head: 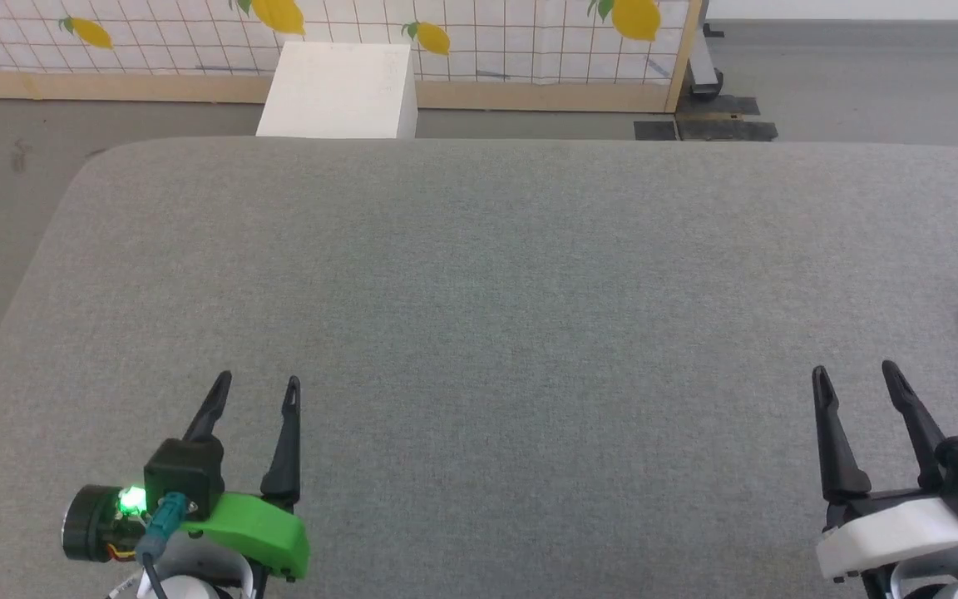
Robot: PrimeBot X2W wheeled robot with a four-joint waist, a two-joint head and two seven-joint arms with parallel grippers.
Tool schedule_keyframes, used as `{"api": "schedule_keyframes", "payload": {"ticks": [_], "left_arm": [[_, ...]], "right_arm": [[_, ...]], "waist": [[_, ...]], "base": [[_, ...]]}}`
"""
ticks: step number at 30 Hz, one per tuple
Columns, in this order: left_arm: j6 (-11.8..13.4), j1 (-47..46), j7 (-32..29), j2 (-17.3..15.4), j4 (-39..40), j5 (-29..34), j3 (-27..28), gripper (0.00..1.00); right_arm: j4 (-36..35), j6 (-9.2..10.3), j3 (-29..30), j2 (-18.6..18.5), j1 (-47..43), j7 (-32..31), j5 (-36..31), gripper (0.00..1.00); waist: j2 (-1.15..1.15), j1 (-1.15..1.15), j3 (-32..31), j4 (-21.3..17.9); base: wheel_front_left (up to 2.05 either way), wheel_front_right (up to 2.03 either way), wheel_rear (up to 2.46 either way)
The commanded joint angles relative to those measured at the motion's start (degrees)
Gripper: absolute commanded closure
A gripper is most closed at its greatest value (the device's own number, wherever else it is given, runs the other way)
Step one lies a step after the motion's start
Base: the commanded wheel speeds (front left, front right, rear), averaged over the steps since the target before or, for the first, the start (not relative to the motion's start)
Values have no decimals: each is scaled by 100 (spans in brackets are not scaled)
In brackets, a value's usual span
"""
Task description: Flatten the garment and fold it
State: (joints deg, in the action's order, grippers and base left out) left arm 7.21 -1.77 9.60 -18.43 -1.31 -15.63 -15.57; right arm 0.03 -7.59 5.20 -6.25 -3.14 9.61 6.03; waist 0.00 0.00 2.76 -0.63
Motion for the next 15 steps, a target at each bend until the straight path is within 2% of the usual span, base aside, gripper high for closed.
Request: {"api": "schedule_keyframes", "payload": {"ticks": [1,15], "left_arm": [[33,73,12,4,-28,23,-21,0],[92,65,-18,-19,-118,7,-86,0]], "right_arm": [[-35,10,-3,46,-64,34,-59,0],[-71,10,-18,177,-92,16,-86,0]], "waist": [[0,0,-12,14],[0,0,-36,50]], "base": [[0,0,0],[0,0,0]]}}
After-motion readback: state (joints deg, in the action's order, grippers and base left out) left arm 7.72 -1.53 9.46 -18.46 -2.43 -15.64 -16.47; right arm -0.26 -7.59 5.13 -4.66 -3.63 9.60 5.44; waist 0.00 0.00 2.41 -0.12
